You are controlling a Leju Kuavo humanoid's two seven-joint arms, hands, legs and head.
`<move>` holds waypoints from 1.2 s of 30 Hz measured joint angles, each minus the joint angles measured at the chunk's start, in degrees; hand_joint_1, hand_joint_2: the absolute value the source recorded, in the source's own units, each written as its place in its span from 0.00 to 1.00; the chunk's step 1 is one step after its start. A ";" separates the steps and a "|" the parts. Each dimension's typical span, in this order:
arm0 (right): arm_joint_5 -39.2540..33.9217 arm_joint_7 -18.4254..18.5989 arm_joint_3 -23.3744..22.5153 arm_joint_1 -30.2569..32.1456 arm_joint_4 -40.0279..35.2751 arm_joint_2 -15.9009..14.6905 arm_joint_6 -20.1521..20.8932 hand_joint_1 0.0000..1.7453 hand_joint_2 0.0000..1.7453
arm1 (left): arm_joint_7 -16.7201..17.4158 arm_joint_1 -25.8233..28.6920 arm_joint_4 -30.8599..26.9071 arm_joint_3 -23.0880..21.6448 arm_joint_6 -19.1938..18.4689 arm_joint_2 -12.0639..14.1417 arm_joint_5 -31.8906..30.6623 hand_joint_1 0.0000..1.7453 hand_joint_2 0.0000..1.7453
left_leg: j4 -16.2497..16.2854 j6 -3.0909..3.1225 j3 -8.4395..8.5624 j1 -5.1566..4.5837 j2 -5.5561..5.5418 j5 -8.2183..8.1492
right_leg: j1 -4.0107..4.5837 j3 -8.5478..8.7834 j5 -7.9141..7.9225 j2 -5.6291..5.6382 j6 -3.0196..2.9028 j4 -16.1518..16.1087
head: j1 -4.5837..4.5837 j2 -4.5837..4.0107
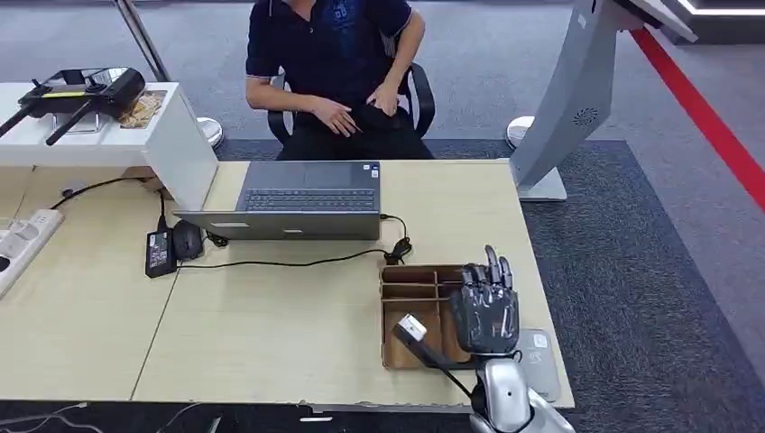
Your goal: Pass the card to the sensor for recognition and then transmit it.
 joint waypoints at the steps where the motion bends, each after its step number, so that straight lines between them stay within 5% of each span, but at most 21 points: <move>1: 0.02 0.04 0.09 -0.03 0.15 0.00 0.00 1.00 1.00 | 0.00 0.00 0.00 0.00 0.00 0.00 0.00 0.00 1.00 | 0.00 0.00 0.00 0.00 0.00 0.00 | 0.00 0.00 0.00 0.00 0.00 0.00 | 0.00 0.00; 23: 0.22 1.99 0.83 -0.01 -1.86 -1.09 -0.09 1.00 1.00 | -0.28 0.01 0.00 0.11 0.00 0.07 0.07 0.00 1.00 | 0.01 0.00 0.09 0.00 0.01 0.00 | 0.00 0.06 0.00 0.00 0.00 0.00 | 0.00 0.00; 36: 2.45 5.86 -3.15 2.42 -26.52 -8.99 1.97 1.00 1.00 | -0.33 -0.08 0.00 2.16 0.00 0.07 0.44 0.00 1.00 | 0.04 0.00 0.13 -0.01 0.00 0.00 | -0.02 0.08 0.01 0.00 0.00 -0.02 | 0.02 0.00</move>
